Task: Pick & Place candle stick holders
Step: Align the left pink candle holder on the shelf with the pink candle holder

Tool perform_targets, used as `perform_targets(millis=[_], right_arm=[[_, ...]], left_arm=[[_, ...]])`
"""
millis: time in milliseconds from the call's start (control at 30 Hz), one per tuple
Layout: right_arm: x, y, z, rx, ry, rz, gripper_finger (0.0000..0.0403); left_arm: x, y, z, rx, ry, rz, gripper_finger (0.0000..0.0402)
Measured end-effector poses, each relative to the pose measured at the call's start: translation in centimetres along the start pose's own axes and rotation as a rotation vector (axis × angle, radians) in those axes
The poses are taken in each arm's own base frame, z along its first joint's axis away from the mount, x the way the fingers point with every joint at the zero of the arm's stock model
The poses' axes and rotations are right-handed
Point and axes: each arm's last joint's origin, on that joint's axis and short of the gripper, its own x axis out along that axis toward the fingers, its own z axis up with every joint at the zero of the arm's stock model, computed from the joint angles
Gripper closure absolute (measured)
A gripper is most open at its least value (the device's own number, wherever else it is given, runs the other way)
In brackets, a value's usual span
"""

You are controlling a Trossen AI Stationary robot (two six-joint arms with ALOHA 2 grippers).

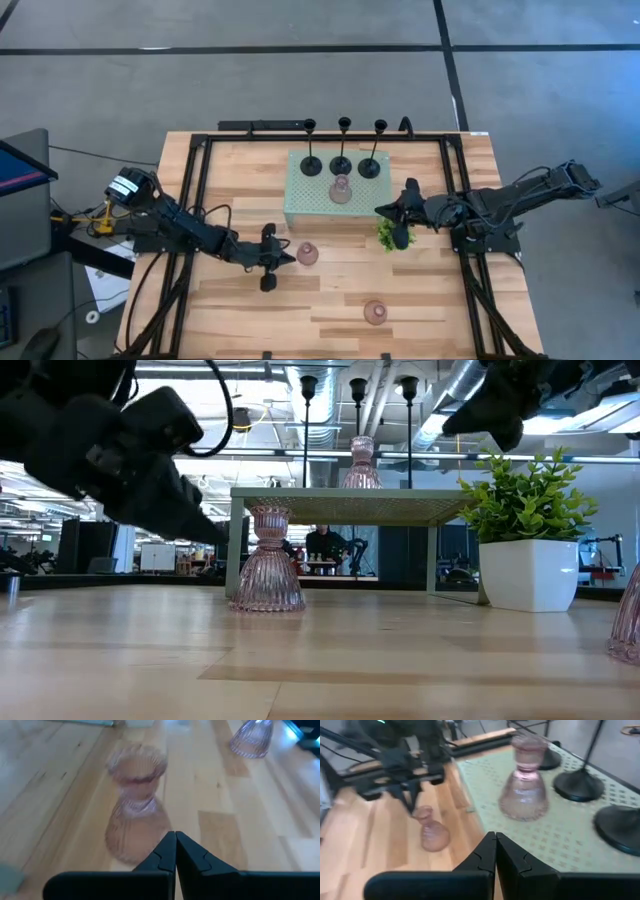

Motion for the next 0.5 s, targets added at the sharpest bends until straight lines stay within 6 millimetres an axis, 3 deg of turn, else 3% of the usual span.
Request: perform_targets(millis=[500], right_arm=[[-0.8,1.7,-0.2,-0.068,-0.027,0.1,0.0403]], left_arm=[[-0.2,1.2,-0.8,0.079,0.0,0.141,0.0393]])
